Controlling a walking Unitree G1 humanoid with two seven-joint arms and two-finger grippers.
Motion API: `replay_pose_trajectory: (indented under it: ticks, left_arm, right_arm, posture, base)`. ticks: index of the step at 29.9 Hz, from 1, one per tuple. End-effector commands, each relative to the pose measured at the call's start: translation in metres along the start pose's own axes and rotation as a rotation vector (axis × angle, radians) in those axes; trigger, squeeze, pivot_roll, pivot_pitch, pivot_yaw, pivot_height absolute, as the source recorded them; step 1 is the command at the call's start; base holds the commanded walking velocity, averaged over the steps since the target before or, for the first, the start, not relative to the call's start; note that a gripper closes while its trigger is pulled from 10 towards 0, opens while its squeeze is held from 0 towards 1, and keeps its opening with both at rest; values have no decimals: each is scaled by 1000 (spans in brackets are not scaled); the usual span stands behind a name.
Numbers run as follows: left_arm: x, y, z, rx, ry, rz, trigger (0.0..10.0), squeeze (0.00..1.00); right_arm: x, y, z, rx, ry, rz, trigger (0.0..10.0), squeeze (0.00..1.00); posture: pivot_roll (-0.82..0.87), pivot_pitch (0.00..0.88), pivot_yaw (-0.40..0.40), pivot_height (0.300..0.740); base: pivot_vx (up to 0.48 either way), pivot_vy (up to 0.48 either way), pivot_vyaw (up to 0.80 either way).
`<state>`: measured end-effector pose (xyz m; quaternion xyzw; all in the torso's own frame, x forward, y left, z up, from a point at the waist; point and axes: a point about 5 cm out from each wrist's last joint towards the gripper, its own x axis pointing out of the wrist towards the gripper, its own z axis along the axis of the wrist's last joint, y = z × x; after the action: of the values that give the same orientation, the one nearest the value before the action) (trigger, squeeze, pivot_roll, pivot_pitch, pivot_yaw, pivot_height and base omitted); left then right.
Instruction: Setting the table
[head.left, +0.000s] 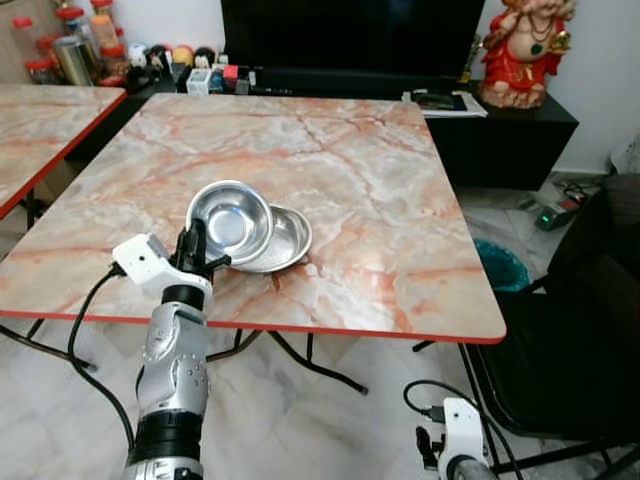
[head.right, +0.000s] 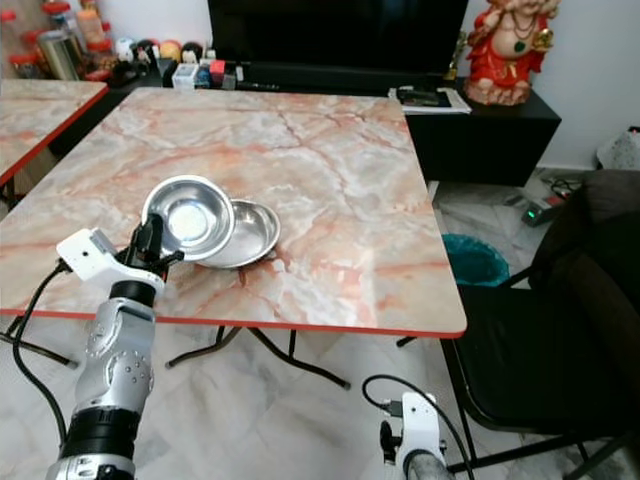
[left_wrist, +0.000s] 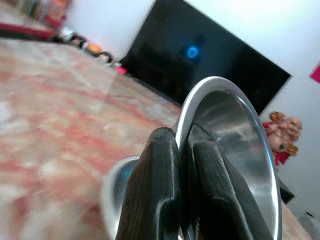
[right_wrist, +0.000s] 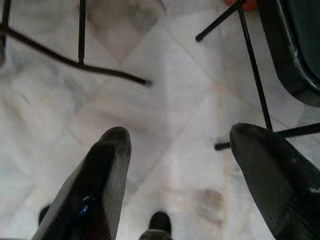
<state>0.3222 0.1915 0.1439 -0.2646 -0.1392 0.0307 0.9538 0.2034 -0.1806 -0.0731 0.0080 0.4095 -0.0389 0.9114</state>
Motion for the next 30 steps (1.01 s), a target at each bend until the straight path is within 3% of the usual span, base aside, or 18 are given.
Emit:
replay_pose_trajectory:
  ticks: [1,30]
  left_arm:
    - [2,-10,-3,-18,4,-28,10000,0]
    - [2,-11,-4,-24,4,-32,10000,0]
  right_arm:
    - [-1,-8,-4,12,11,-22,10000,0]
    - [-1,-7,-4,3,7,-14,10000,0]
  posture:
    - [49,0,-26,714]
    - [46,0,-26,714]
  base:
    - [311,0,0]
    - [324,0,0]
